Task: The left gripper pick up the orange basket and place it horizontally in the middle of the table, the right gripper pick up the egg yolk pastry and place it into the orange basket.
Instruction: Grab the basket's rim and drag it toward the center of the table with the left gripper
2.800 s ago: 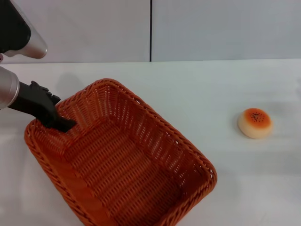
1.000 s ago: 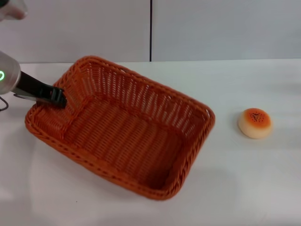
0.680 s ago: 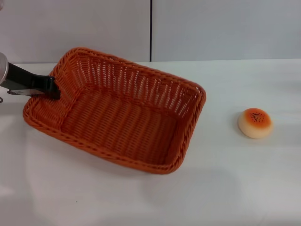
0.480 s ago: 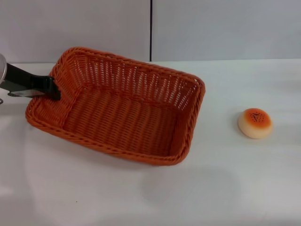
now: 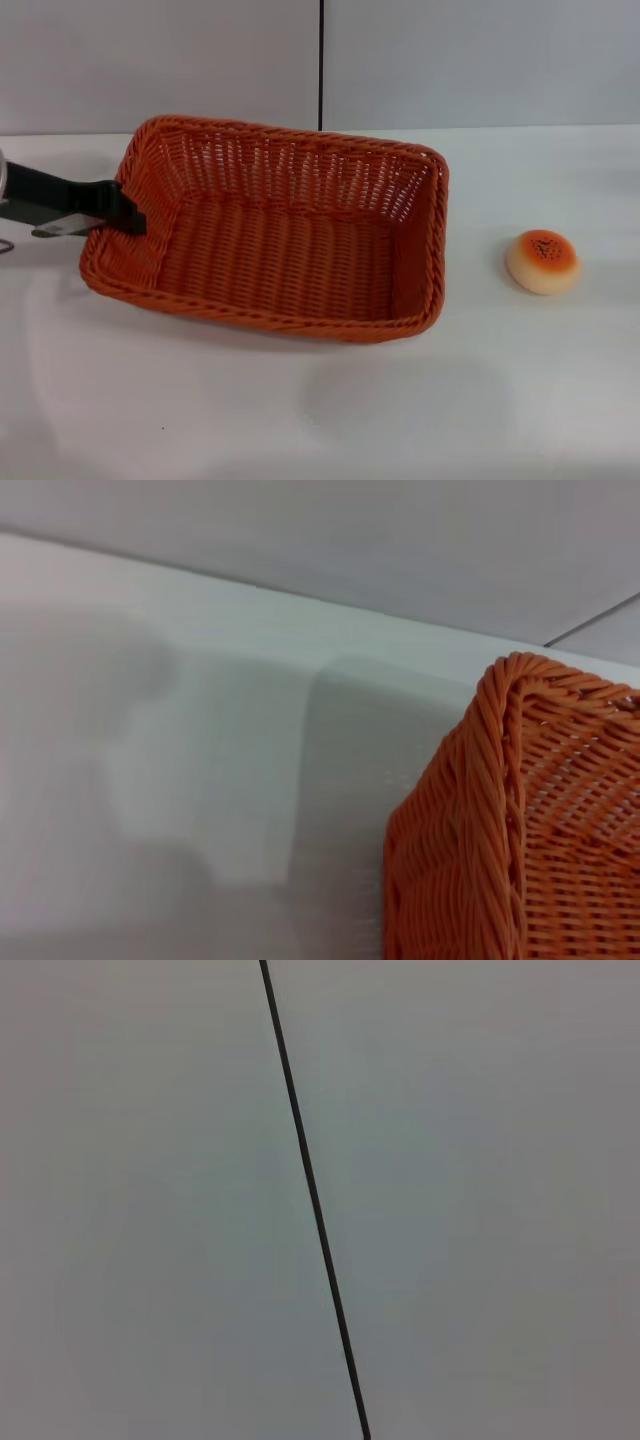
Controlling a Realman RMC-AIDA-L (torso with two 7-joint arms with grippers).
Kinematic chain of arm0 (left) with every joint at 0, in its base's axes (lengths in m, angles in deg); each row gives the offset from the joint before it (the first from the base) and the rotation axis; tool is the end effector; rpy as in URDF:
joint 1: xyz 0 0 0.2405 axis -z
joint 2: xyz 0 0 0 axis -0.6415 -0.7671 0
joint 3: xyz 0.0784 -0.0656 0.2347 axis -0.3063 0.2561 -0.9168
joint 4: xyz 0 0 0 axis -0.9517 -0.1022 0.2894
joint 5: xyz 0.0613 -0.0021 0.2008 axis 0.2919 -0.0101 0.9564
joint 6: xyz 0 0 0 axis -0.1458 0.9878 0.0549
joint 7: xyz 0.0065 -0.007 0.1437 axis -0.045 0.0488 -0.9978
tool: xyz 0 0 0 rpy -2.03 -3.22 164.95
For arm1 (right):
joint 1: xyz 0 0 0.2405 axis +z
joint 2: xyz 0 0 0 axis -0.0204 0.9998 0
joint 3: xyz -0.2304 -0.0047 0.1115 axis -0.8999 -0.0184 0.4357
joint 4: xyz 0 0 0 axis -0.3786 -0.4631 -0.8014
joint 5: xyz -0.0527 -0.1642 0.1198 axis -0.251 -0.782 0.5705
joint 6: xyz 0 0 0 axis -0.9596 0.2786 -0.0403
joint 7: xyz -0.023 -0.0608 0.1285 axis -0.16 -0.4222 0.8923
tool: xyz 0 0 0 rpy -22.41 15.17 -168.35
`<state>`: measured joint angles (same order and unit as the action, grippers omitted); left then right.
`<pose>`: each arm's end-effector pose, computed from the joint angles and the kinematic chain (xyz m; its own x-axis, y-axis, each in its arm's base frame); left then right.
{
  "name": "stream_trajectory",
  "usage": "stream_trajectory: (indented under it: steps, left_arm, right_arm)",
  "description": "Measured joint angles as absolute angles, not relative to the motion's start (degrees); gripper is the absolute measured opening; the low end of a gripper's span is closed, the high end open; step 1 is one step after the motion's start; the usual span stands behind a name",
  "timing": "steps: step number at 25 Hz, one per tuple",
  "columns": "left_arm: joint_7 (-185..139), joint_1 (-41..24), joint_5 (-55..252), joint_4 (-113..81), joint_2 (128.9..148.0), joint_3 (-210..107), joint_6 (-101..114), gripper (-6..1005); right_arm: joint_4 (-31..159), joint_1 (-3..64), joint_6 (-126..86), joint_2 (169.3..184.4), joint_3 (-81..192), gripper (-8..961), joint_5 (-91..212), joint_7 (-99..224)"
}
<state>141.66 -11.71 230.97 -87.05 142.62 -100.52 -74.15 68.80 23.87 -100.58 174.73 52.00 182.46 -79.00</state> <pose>-0.2568 0.3492 0.0580 0.1504 0.9420 0.2999 0.9531 -0.0575 -0.2971 0.3815 0.3358 0.1124 0.5538 0.1177 -0.8243 -0.8223 -0.0784 -0.5637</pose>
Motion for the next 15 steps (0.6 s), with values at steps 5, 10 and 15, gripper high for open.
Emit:
stream_trajectory:
  steps: [5, 10, 15]
  left_arm:
    - [141.66, -14.22, 226.30, -86.55, 142.50, -100.54, -72.43, 156]
    - [141.48, -16.45, 220.31, -85.75, 142.06, -101.48, -69.83, 172]
    - [140.37, -17.03, 218.50, -84.39, 141.65, -102.30, -69.44, 200]
  right_arm:
    - [68.80, 24.09, -100.59, 174.82, 51.77, 578, 182.41, -79.00]
    - [68.90, 24.01, -100.56, 175.07, 51.67, 578, 182.24, -79.00]
    - [69.05, 23.91, -100.54, 175.22, 51.55, 579, 181.71, -79.00]
